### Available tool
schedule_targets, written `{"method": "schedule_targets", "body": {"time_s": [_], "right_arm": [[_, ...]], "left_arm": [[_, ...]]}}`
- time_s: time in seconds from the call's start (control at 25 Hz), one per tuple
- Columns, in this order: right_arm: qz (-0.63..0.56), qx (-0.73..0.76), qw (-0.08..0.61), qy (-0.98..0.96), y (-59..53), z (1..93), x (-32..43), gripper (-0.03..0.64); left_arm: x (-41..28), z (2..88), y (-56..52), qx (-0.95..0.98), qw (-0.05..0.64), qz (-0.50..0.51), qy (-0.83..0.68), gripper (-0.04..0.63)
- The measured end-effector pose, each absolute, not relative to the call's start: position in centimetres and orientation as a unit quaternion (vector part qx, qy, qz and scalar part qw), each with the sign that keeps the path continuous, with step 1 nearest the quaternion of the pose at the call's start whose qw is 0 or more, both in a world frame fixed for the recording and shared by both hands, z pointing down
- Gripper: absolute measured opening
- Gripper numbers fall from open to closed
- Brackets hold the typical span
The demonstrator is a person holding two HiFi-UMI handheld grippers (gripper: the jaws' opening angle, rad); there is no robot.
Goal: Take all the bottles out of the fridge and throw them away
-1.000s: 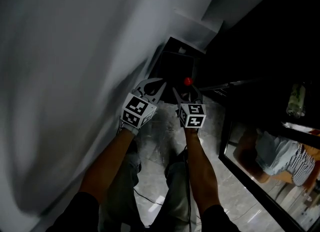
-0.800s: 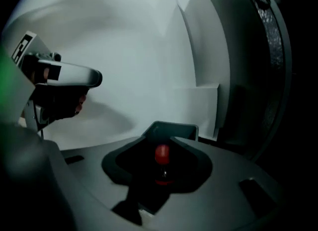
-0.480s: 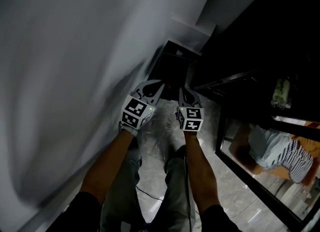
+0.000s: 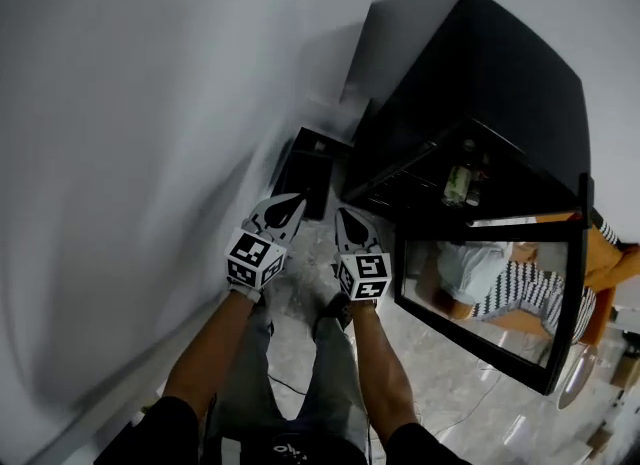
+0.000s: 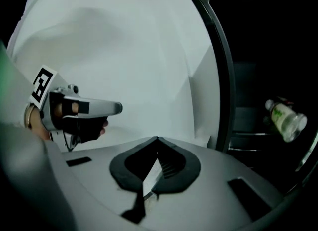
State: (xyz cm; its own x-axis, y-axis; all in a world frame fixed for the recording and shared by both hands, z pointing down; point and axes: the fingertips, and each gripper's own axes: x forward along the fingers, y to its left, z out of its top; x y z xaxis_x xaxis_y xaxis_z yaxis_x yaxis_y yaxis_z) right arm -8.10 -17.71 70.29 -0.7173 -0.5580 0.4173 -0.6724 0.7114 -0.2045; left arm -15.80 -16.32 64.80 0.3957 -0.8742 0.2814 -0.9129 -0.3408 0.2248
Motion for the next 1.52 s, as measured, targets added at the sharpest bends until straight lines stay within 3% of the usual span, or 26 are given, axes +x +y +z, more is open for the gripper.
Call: {"method": "schedule_targets", "body": {"time_s": [0.36,0.6,1.52], "right_arm": [[0.161,0.381,0.115,-0.903,-15.2,50.3,-3.6,0.008],[0.125,0.431,0.094,-0.889,-12.6,42.6,0.6,0.008],[0.137,0.585,0.054,-0.798,-9.5,42.0,19.1,0.008]], "left_arm": [[-10.2,48.9,-12.5,0.848,0.168,0.033,-0.502,0.006],[-5.4,42.4,-9.5,0.881,0.139,0.035,-0.451,0.006],[9.9,41.0,-10.2,0.944,0.102,0.084,-0.303,0.006]]}}
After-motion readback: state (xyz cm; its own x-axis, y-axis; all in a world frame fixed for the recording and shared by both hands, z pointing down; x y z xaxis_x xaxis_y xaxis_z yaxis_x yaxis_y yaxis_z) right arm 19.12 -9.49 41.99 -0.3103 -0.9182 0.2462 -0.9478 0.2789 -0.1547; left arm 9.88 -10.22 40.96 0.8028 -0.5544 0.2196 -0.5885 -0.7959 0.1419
